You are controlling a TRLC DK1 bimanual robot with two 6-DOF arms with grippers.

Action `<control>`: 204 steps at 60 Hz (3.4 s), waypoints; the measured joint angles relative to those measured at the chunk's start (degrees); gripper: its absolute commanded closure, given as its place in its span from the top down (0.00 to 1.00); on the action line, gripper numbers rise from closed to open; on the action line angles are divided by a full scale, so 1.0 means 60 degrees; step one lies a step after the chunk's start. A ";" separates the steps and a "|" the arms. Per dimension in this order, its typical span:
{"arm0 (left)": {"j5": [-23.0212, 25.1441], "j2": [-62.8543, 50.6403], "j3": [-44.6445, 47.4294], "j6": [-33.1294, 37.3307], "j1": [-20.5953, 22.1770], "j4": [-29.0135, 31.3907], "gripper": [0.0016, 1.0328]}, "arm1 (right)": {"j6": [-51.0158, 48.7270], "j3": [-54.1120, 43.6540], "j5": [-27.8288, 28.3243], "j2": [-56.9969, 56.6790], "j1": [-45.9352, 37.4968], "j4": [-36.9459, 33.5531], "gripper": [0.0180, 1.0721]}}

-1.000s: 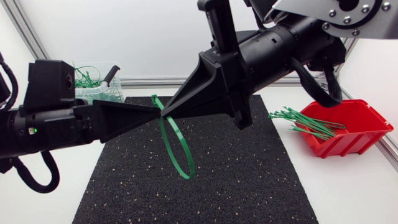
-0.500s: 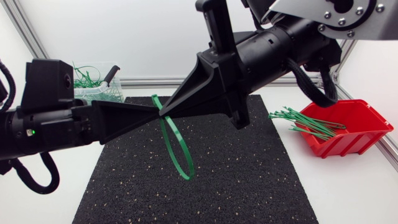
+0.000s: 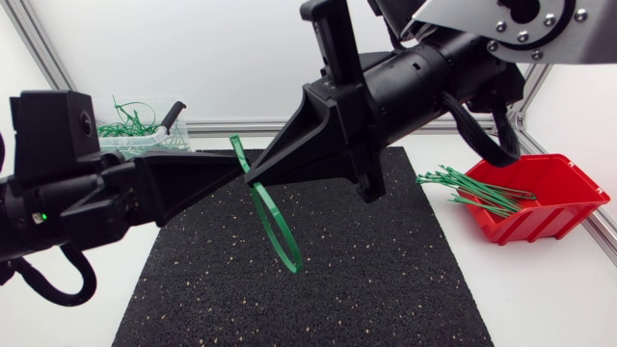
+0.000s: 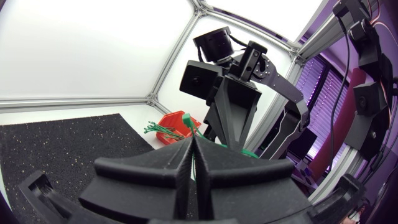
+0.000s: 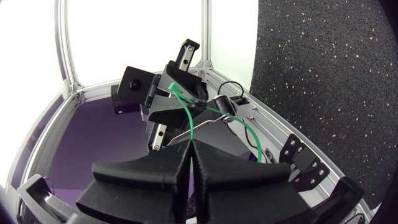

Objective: Take a green cable tie from the red box, thread the tail through the head to close it, then place it in the transparent bin on the left.

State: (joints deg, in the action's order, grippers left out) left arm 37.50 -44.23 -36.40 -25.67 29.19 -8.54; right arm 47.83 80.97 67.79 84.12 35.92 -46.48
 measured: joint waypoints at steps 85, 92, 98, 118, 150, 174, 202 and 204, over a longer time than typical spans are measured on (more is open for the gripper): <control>-0.2382 0.0769 0.0372 0.1253 0.1978 0.0128 0.03 | 0.0033 0.0532 0.0168 0.0317 -0.0168 -0.0153 0.05; -0.2433 0.0787 0.0401 0.1260 0.1978 0.0171 0.03 | 0.0033 0.0579 0.0168 0.0430 -0.0164 -0.0189 0.06; -0.2448 0.0787 0.0444 0.1279 0.1956 0.0175 0.03 | 0.0033 0.0579 0.0128 0.0426 -0.0157 -0.0222 0.16; -0.1621 0.0911 0.0444 0.1293 0.1297 0.0295 0.03 | -0.0087 0.0568 -0.0124 -0.0102 -0.0481 -0.0372 0.35; -0.0230 0.0852 0.0233 0.1290 0.0892 0.0801 0.03 | -0.0262 0.0878 -0.0193 0.0703 -0.0291 -0.0586 0.28; -0.0219 0.0739 0.0200 0.1290 0.0892 0.0769 0.03 | -0.0262 0.1097 -0.0193 0.0754 0.0047 -0.0732 0.24; -0.0215 0.0739 0.0200 0.1290 0.1042 0.0765 0.03 | -0.0262 0.1097 -0.0302 0.0849 0.0128 -0.0685 0.06; -0.0215 0.0739 0.0200 0.1290 0.1049 0.0765 0.03 | -0.0262 0.1097 -0.0310 0.0849 0.0128 -0.0678 0.06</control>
State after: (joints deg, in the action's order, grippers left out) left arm 36.21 -39.79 -35.20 -17.93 35.48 -3.95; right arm 46.26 87.55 65.93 89.21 36.69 -50.54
